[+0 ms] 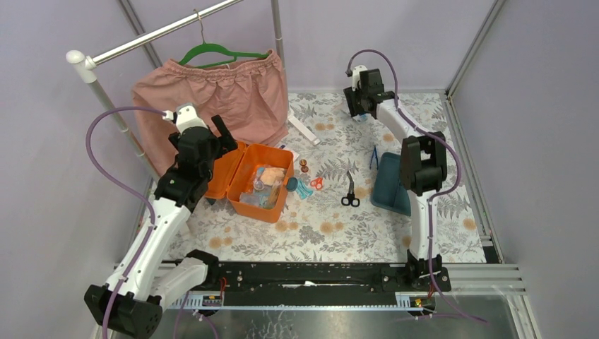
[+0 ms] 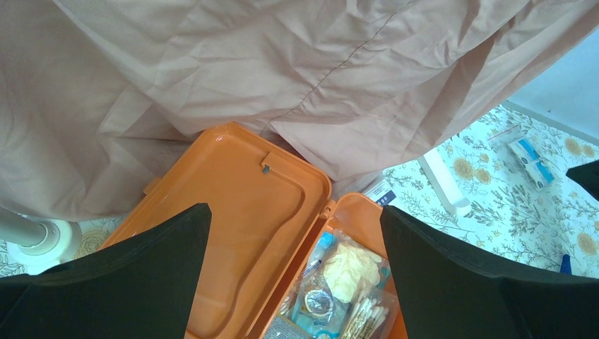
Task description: Organize the medicine kit
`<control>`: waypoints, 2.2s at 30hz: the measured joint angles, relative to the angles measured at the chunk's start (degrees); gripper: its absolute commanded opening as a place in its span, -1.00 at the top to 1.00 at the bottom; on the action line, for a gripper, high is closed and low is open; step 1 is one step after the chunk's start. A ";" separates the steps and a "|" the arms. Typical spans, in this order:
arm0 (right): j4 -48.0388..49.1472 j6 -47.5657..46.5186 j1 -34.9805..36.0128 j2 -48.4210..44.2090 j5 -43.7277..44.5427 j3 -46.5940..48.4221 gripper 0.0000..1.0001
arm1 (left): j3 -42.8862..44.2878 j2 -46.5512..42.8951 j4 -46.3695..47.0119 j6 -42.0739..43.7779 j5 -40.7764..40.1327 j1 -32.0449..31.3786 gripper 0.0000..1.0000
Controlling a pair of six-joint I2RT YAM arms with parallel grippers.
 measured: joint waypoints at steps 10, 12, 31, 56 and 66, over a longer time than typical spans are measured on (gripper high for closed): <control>-2.16 -11.85 -1.57 11.21 -2.80 12.57 -0.17 | 0.00 0.52 0.00 0.02 -0.02 -0.13 -0.97; -2.58 -13.00 -1.51 12.26 -3.30 12.76 -0.17 | 0.00 0.66 -0.02 0.02 -0.02 -0.24 -0.98; -5.42 -15.93 -1.46 17.79 -5.95 15.63 0.08 | 0.00 1.16 -0.02 0.00 -0.02 -0.42 -0.97; 4.02 -6.60 -1.36 8.98 -4.68 0.81 1.00 | 0.00 1.16 0.00 0.02 -0.02 -0.42 -0.97; 10.10 11.43 -1.38 -5.31 -12.22 -12.74 1.00 | 0.00 1.14 -0.02 0.02 -0.15 -0.42 -0.97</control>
